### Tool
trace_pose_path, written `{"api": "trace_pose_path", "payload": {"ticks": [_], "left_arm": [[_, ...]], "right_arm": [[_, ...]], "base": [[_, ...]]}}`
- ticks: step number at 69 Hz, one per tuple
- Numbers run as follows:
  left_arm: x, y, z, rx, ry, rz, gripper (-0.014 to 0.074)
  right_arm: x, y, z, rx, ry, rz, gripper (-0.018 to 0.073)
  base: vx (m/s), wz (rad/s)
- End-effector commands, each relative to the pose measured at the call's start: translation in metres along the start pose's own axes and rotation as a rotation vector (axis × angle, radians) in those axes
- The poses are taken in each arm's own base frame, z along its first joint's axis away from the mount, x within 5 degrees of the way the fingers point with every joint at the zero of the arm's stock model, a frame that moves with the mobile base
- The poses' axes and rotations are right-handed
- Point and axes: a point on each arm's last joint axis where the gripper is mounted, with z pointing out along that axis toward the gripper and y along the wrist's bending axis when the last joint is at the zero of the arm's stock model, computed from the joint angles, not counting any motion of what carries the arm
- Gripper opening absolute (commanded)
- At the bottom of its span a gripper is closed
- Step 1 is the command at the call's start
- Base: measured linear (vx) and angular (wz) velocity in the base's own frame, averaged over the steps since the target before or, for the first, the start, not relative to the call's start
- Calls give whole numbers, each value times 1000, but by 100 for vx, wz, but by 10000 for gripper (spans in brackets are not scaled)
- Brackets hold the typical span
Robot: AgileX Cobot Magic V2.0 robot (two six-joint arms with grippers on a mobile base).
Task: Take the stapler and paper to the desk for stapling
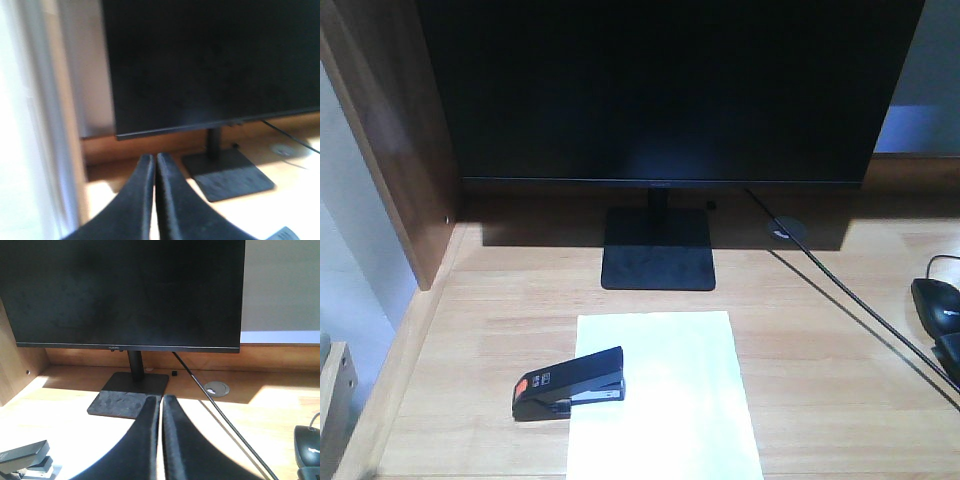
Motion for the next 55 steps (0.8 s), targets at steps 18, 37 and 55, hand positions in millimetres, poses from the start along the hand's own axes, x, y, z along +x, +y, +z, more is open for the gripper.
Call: {"api": "trace_pose_path", "payload": {"ticks": [18, 37, 55], "left_arm": [[39, 6, -22, -125, -140, -8, -6], [84, 11, -14, -181, -126, -11, -6], [89, 10, -14, -171, -55, -15, -6]], "right_arm": [[-15, 1, -2, -1, -88, -11, -3], [-15, 1, -2, -1, -87, -11, -3], [-15, 1, -2, -1, -87, -11, -3]], "base": [[0, 0], [0, 0], [0, 0]]}}
